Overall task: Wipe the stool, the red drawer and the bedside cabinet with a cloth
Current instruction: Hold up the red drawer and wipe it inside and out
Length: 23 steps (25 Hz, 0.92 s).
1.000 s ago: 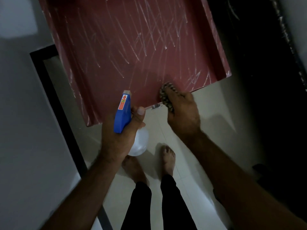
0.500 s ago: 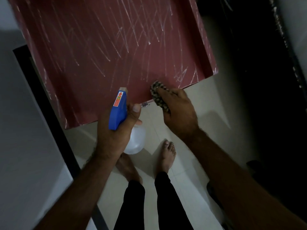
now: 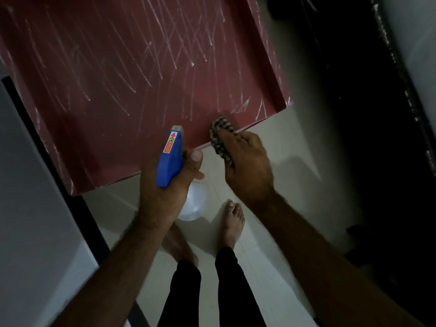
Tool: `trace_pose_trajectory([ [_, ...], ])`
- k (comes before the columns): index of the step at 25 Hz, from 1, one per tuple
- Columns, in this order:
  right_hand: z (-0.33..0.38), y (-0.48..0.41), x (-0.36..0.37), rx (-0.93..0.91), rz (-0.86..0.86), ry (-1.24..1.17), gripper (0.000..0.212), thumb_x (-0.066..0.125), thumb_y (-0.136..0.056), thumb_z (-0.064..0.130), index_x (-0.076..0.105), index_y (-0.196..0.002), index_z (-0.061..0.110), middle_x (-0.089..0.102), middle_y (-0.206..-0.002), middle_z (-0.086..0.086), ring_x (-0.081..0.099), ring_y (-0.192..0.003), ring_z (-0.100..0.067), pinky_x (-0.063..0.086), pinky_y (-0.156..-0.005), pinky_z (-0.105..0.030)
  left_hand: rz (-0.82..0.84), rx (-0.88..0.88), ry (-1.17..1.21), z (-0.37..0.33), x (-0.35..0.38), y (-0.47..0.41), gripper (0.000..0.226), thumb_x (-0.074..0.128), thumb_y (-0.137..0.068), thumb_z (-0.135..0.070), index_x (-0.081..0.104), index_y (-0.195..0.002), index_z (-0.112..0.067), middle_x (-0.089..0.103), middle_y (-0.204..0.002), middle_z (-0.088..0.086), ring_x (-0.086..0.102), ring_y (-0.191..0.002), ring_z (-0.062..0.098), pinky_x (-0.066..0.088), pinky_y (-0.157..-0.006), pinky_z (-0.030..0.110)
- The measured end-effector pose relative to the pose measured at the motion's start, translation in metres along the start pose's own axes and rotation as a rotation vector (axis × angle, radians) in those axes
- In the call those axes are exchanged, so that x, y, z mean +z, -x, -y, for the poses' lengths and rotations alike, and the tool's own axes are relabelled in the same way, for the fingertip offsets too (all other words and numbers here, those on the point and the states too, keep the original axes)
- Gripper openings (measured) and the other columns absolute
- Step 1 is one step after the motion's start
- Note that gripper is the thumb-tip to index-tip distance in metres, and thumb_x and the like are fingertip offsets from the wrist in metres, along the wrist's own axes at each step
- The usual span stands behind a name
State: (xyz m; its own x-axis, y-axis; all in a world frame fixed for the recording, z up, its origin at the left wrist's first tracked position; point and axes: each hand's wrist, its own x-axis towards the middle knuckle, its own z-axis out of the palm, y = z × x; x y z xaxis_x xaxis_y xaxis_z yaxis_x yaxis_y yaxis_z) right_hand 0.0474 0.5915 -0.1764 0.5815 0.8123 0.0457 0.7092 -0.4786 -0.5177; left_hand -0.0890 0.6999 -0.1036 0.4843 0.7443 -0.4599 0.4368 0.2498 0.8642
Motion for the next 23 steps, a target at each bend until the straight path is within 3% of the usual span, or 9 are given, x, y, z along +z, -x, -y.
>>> trace_pose_trajectory([
  [2,-0.013,-0.005,-0.009,0.024,-0.021,0.032,0.065,0.072,-0.079,-0.006,0.062,-0.141,0.012,0.071,-0.117,-0.017,0.06,-0.106,-0.035,0.056,-0.081,-0.043,0.017,0.013,-0.006,-0.004,0.003,0.001,0.037,0.061,-0.087,-0.043,0.061,-0.099,-0.007,0.072,-0.085,0.022,0.072,-0.071,0.007,0.048,-0.064,0.007],
  [7,-0.026,-0.017,-0.031,0.42,-0.142,0.053,0.061,0.064,-0.09,0.0,0.055,-0.148,0.016,0.064,-0.121,-0.02,0.061,-0.109,-0.037,0.055,-0.083,-0.042,0.017,0.006,0.06,-0.012,0.006,0.003,0.045,0.066,-0.08,-0.053,0.061,-0.099,-0.012,0.071,-0.085,0.024,0.072,-0.071,0.008,0.049,-0.063,0.008],
  [14,-0.005,-0.023,-0.027,0.451,-0.075,0.099,0.068,0.064,-0.09,0.005,0.046,-0.154,0.018,0.06,-0.122,-0.022,0.062,-0.106,-0.036,0.061,-0.083,-0.047,0.011,0.031,0.059,-0.015,0.012,0.006,0.056,0.063,-0.076,-0.049,0.062,-0.099,0.002,0.071,-0.081,0.019,0.072,-0.069,0.008,0.049,-0.064,0.007],
  [17,-0.003,-0.046,-0.031,0.473,-0.041,0.113,0.063,0.062,-0.097,0.018,0.042,-0.156,0.018,0.057,-0.128,-0.023,0.061,-0.109,-0.037,0.059,-0.09,-0.048,0.02,0.028,0.063,-0.013,0.011,0.007,0.051,0.067,-0.082,-0.045,0.062,-0.1,0.002,0.071,-0.084,0.021,0.072,-0.07,0.009,0.049,-0.064,0.008],
  [23,-0.001,-0.024,-0.039,0.562,0.032,0.147,0.066,0.06,-0.095,0.011,0.039,-0.156,0.026,0.053,-0.116,-0.013,0.056,-0.088,-0.024,0.06,-0.078,-0.038,0.008,0.037,0.069,-0.014,0.008,0.007,0.054,0.065,-0.079,-0.052,0.063,-0.1,-0.002,0.072,-0.085,0.019,0.073,-0.071,0.009,0.049,-0.063,0.007],
])
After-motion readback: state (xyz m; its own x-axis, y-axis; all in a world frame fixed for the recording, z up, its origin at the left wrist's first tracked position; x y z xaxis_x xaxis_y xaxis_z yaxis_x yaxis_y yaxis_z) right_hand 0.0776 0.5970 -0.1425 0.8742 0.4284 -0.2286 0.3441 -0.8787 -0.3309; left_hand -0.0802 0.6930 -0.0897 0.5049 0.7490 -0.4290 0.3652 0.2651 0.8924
